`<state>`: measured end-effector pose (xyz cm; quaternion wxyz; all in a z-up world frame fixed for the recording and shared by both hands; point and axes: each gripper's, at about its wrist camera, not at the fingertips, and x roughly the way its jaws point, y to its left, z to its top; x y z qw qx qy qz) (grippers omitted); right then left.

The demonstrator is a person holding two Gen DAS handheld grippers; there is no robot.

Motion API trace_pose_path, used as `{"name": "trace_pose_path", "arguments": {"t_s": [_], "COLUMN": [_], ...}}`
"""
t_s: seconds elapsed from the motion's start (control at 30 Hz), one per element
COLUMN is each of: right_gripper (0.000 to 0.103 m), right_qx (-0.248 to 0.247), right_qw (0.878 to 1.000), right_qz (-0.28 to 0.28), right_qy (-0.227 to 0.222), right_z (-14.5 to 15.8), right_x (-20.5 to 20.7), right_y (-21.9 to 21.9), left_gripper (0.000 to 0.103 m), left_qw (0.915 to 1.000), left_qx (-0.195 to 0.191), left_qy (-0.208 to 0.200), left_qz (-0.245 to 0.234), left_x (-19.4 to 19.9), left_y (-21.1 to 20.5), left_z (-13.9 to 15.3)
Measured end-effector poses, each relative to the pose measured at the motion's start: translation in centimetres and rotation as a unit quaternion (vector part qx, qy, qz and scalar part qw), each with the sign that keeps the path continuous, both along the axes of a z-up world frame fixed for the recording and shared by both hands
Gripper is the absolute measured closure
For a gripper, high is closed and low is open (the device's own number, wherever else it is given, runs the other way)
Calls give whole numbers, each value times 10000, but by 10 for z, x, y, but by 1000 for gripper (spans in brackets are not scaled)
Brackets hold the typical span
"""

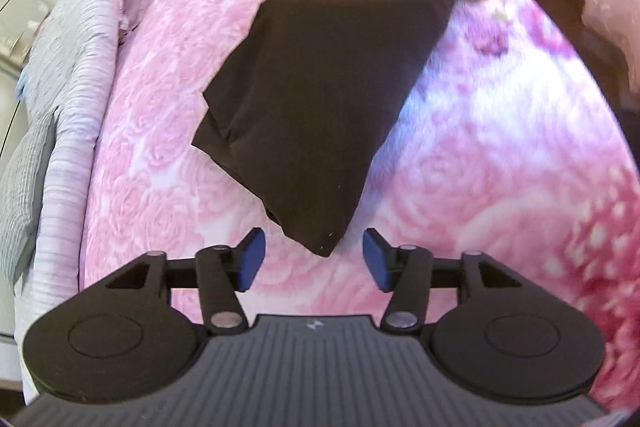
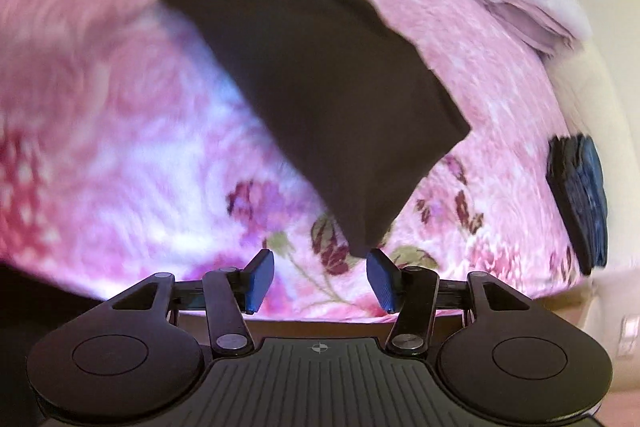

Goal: Fold clothes

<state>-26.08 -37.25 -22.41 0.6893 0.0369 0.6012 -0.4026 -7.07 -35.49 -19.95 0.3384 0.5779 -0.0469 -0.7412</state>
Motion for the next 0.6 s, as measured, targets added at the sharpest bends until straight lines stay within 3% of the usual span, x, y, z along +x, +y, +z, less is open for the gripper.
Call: {"name": "trace_pose_path", "arguments": {"t_s": [0.33,0.6], "right_gripper": [50,50], "right_qx": [166,397], "right_qw": [9940,9877], "right_qz": [-809,-1130], "right_qy": [-711,-1009], "right_z": [53,61], "right_x": [7,8], "right_y": [-12,-9], "left_gripper": [49,49], "left_qw": [9976,9929], "left_qx": [172,193], "left_qy": [480,770], "left_qz": [476,886], "left_x": [-7,-4], "left_y": [16,16], "left_z": [34,47]}}
